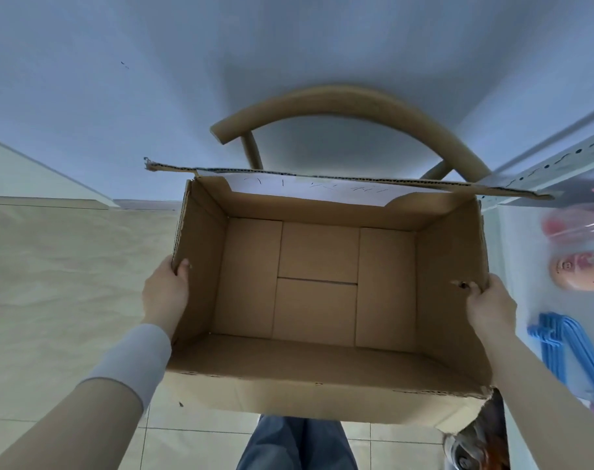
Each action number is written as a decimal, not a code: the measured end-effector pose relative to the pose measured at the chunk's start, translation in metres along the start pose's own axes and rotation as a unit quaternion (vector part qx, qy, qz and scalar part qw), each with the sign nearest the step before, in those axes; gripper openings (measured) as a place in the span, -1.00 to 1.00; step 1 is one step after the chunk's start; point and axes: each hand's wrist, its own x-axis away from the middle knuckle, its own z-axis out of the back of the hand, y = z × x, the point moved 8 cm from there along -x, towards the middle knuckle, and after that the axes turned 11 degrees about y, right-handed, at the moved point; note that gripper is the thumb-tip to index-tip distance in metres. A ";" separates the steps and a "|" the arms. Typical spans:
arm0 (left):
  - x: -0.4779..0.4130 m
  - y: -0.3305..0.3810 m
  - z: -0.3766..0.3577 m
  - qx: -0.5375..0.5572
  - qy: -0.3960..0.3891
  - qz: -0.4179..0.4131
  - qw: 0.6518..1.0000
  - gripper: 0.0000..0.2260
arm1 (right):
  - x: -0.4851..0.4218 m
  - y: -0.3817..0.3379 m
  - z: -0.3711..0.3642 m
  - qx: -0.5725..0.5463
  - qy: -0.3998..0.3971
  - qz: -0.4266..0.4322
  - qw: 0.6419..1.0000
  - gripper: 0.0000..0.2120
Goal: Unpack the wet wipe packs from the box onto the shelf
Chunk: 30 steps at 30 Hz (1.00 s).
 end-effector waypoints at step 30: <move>-0.009 0.201 0.085 -0.048 -0.036 -0.273 0.960 -0.55 | -0.039 -0.161 0.079 -0.046 0.030 0.255 0.965 -0.56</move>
